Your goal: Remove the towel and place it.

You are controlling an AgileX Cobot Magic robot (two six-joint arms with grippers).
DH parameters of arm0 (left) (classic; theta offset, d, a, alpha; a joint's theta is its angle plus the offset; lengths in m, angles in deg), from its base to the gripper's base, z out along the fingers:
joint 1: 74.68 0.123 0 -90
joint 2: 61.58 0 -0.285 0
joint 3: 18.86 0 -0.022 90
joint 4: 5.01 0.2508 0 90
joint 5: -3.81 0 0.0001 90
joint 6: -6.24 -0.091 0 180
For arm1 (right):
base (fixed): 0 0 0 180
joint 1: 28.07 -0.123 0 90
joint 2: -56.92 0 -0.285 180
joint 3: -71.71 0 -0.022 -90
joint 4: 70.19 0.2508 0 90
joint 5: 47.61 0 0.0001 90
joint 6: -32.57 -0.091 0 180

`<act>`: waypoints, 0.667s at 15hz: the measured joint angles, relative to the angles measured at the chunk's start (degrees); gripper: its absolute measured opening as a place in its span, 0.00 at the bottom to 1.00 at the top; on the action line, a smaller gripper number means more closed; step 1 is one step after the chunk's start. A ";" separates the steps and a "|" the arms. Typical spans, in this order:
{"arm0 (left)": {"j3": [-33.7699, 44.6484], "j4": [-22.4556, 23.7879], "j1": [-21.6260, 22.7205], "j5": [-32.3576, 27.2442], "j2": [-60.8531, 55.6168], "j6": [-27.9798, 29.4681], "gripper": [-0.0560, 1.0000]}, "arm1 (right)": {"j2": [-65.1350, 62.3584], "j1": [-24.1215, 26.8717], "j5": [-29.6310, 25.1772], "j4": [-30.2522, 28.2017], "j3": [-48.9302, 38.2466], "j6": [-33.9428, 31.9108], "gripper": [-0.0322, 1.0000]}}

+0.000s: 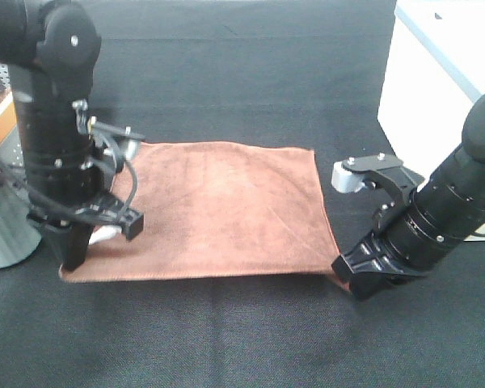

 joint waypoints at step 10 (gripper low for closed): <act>1.43 -1.60 -0.06 -0.11 -5.10 -0.06 0.77 | 0.00 0.00 -14.84 -0.92 4.07 -7.96 0.76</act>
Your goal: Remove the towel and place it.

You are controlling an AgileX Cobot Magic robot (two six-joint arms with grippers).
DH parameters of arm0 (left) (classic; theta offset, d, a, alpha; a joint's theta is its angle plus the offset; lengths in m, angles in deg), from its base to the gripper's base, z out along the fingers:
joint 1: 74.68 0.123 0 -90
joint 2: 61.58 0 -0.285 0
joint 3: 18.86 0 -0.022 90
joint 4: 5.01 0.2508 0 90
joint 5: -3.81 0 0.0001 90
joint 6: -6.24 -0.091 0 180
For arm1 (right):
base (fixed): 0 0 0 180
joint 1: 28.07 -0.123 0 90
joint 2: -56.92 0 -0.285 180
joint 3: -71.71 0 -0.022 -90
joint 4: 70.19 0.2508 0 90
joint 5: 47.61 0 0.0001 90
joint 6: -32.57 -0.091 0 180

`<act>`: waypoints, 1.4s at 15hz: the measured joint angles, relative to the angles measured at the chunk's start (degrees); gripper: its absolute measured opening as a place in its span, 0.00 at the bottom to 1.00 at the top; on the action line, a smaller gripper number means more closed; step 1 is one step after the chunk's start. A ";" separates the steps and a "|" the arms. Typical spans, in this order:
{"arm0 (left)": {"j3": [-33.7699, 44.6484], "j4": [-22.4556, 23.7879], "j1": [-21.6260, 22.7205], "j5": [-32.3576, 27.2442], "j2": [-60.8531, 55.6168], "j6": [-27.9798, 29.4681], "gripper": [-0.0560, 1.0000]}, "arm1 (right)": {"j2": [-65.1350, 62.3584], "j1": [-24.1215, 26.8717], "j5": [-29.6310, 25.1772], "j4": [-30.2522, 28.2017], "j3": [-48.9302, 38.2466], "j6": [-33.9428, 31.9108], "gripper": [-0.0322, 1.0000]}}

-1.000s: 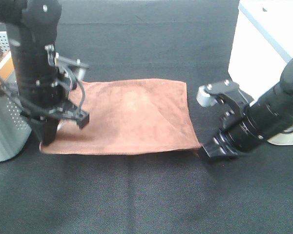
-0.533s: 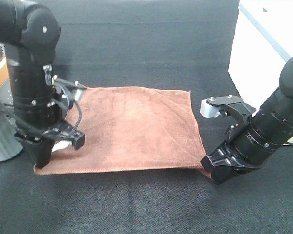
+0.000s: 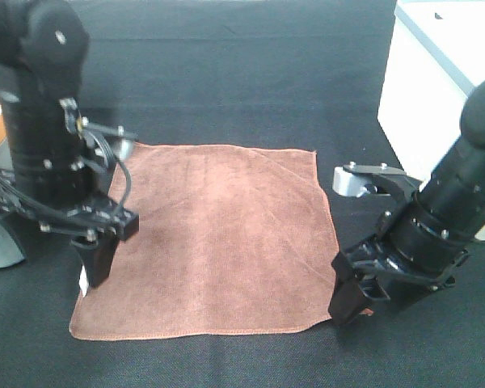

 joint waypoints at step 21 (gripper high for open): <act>40.68 2.75 0.00 4.53 -92.07 -3.50 0.77 | -79.01 0.00 -19.71 -29.11 -14.21 -18.56 0.76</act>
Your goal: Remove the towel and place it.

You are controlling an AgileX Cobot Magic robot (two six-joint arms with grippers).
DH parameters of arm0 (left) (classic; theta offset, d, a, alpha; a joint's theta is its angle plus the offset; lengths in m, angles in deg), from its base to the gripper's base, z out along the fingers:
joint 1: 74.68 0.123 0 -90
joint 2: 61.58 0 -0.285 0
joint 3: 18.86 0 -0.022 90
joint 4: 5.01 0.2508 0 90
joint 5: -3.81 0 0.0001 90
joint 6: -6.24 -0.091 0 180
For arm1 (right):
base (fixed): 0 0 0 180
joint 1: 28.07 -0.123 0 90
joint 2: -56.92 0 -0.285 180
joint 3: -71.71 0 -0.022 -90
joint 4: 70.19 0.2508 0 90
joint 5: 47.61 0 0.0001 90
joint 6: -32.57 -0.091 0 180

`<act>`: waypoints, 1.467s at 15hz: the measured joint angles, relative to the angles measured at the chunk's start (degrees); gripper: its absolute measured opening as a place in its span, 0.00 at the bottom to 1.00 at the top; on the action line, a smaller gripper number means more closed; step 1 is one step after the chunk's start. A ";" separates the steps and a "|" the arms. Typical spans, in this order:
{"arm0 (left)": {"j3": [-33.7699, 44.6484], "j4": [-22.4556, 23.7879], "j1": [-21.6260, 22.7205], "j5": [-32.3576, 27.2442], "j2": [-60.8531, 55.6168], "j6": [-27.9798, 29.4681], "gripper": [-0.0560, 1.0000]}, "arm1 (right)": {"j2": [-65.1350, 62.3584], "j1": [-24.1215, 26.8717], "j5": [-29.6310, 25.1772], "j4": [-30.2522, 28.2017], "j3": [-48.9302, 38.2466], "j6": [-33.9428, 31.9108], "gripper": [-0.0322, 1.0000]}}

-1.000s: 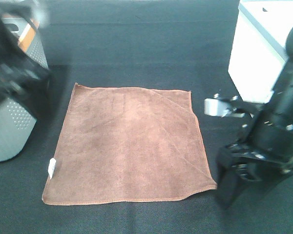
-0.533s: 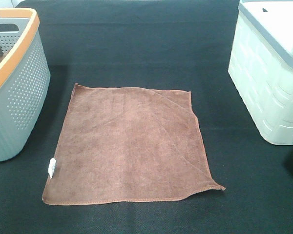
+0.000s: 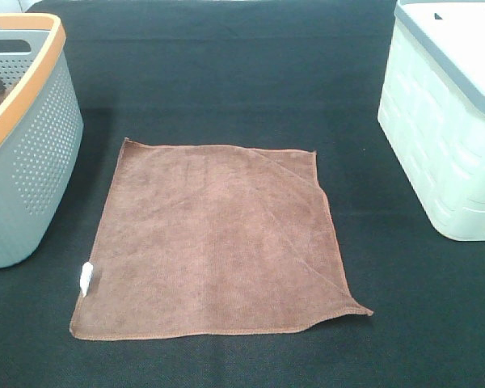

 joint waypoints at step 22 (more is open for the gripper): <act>2.23 -3.04 19.65 4.47 -4.70 -9.57 0.77 | -12.20 11.86 3.09 3.09 -1.89 4.58 0.76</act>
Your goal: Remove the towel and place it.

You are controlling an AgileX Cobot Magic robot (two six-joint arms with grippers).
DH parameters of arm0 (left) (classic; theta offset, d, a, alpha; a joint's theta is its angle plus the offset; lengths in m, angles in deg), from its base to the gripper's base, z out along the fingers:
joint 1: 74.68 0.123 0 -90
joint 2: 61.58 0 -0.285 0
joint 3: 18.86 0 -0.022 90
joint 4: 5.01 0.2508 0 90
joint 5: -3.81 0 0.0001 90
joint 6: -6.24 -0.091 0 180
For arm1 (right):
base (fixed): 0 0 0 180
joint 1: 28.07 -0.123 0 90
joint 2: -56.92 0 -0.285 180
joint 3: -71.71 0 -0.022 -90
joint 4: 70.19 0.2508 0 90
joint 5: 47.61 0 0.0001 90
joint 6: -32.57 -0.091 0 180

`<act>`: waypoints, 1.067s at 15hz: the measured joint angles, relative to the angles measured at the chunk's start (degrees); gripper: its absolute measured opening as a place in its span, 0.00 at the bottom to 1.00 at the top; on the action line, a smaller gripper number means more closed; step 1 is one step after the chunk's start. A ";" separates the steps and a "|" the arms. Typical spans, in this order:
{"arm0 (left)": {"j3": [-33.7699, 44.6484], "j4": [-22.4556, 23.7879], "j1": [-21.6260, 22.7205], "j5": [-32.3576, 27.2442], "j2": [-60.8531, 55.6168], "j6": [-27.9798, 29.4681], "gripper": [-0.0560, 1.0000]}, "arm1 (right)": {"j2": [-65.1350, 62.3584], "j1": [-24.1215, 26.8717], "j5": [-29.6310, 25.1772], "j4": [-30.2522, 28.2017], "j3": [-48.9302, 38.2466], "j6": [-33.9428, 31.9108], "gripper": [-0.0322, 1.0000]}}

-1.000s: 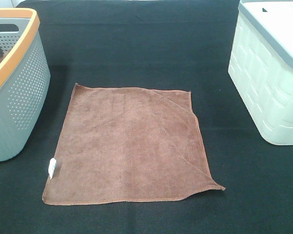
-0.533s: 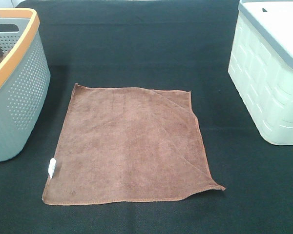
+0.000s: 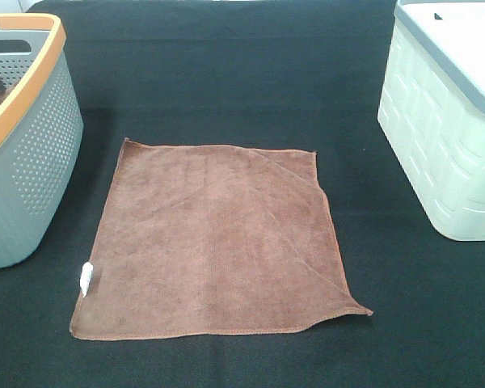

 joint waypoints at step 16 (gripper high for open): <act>0.06 0.00 9.74 0.11 -8.88 0.00 0.77 | -6.70 9.22 0.06 0.46 0.00 0.00 0.76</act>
